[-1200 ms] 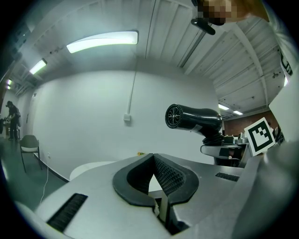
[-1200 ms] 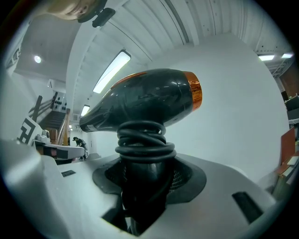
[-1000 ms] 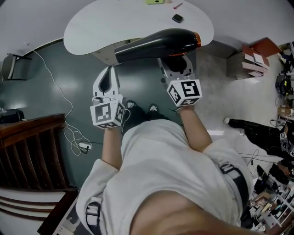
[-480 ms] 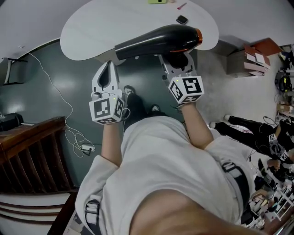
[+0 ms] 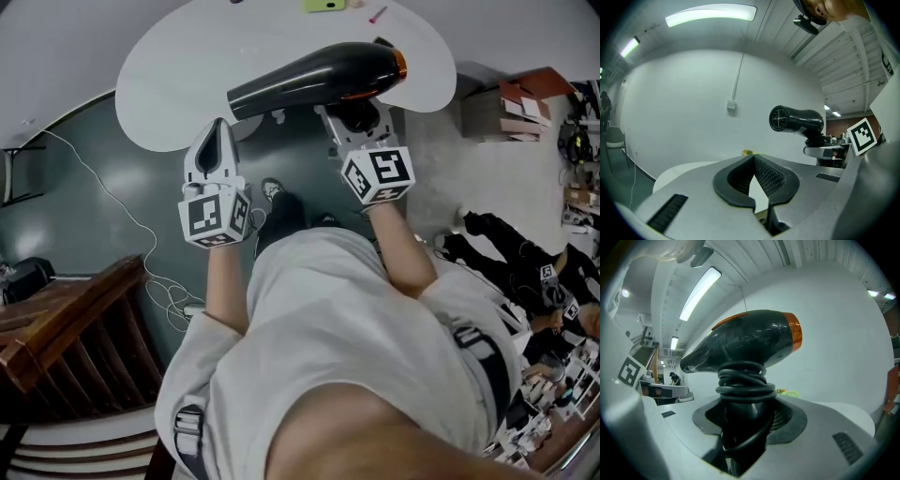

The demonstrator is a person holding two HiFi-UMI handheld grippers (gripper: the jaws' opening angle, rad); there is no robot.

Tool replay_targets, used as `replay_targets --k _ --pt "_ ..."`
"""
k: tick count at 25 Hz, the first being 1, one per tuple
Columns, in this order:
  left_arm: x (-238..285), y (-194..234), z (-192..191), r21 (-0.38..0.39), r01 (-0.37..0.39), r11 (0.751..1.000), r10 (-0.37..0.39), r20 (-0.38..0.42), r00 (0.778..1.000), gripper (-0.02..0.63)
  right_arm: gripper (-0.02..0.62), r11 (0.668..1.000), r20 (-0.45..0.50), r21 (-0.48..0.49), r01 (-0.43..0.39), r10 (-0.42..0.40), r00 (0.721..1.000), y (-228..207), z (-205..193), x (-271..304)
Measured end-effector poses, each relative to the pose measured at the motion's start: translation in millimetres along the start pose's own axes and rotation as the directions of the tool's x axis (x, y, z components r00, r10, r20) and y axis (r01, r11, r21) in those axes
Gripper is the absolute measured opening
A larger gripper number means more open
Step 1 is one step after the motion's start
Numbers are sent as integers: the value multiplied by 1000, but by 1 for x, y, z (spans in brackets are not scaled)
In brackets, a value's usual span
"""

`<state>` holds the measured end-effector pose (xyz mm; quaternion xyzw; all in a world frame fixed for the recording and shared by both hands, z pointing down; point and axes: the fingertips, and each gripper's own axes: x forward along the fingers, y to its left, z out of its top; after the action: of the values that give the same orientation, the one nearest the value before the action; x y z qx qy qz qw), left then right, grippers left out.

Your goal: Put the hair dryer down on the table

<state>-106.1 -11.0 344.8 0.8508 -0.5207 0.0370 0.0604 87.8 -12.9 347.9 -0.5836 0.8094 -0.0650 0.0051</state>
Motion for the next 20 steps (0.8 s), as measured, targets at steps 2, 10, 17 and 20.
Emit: replay_targets --k 2,10,17,20 --pt "13 11 0 -2 21 1000 -21 -6 1000 17 209 1000 -6 1 13 -13 1000 2 -1 13" --pt "54 63 -12 -17 90 996 -91 -55 994 17 207 998 -38 13 63 -63 997 14 -8 67" --pt "74 88 -43 -46 107 993 -112 -119 987 17 209 994 -113 53 95 -89 990 15 -37 89" --pt "78 91 -57 -57 108 993 -115 -148 982 17 207 992 -141 79 96 -84 986 13 -50 95"
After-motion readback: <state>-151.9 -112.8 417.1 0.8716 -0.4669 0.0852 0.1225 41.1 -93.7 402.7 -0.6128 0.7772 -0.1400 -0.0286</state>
